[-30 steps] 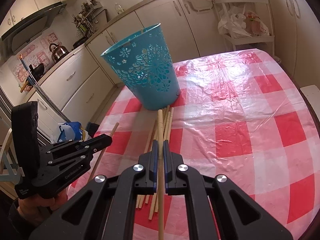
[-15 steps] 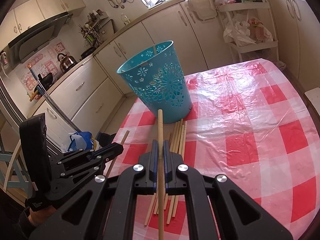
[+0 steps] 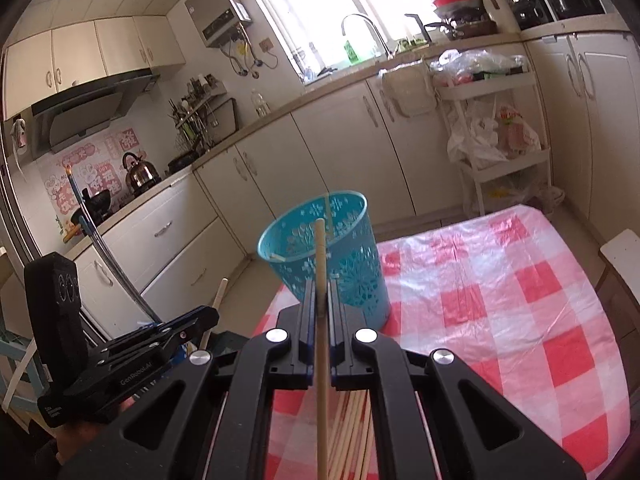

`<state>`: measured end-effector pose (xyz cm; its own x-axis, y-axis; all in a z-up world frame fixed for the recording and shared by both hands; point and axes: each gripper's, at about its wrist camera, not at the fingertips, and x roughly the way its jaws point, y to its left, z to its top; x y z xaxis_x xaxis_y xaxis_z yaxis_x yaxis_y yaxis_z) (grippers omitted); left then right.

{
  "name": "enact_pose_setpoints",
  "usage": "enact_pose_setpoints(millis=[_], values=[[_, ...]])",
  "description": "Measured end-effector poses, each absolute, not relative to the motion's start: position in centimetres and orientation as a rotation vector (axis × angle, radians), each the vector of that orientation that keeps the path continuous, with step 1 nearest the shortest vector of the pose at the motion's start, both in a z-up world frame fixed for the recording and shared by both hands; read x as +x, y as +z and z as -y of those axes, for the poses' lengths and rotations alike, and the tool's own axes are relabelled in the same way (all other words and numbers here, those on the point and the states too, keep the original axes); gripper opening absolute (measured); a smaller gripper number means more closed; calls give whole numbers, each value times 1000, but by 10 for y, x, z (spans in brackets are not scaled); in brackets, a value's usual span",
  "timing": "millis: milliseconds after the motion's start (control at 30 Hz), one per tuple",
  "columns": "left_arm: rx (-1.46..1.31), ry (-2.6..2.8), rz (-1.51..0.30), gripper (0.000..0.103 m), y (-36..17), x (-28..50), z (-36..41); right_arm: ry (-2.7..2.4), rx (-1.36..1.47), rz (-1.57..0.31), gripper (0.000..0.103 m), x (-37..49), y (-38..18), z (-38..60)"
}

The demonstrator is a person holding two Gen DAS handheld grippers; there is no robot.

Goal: Organize utensils
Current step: 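Lift both held sticks upright and carry them above the teal basket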

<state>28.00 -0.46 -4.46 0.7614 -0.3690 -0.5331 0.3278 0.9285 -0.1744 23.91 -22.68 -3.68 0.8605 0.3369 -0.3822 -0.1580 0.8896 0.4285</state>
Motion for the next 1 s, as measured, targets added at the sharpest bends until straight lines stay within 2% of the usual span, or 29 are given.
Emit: enact_pose_setpoints(millis=[300,533,733,1000], values=[[-217,-408,-386,5,9,321,-1,223,436,-224,6,296,22,218],[-347,-397,-225,5,32,361,6,177,456,-108,6,346,47,214],[-397,-337,-119,5,35,396,12,142,420,-104,6,379,38,208],[-368,-271,-177,5,4,445,16,111,382,-190,6,400,-4,206]])
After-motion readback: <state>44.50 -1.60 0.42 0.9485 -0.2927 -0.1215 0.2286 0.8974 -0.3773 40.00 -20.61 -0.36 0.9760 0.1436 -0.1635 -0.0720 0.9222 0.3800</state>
